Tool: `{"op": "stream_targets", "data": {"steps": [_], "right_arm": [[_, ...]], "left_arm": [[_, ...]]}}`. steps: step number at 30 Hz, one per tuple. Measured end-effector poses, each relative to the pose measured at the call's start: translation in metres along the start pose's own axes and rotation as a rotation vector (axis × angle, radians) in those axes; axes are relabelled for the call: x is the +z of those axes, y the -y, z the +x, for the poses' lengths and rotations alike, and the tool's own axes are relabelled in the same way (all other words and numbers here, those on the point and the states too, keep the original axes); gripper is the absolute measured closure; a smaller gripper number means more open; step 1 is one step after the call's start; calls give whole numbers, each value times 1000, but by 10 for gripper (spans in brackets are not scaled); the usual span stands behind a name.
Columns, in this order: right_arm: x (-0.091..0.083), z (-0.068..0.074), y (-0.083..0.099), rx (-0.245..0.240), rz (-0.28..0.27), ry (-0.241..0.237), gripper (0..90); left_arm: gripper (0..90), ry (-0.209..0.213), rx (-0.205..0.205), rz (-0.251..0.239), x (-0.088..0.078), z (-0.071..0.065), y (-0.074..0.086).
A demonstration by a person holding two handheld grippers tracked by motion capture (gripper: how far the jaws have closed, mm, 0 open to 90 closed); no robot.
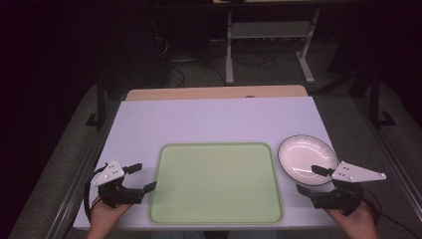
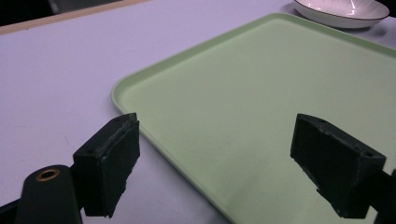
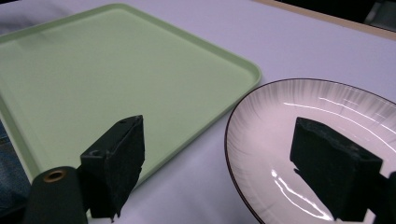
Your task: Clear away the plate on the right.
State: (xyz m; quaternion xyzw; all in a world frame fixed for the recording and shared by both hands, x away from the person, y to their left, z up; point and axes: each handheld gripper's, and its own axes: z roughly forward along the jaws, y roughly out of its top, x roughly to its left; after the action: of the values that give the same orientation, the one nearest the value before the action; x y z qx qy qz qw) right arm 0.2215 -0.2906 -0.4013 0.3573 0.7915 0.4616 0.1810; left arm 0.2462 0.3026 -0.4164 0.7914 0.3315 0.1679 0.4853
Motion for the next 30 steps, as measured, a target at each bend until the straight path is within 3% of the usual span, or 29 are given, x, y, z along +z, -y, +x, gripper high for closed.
{"op": "stream_targets", "data": {"steps": [16, 30], "right_arm": [[-18, -19, 7, 30, 25, 41, 172], [-30, -47, 15, 89, 39, 99, 172]], "left_arm": [[155, -4, -3, 1, 0, 1, 0], [155, -8, -5, -3, -1, 1, 0]]}}
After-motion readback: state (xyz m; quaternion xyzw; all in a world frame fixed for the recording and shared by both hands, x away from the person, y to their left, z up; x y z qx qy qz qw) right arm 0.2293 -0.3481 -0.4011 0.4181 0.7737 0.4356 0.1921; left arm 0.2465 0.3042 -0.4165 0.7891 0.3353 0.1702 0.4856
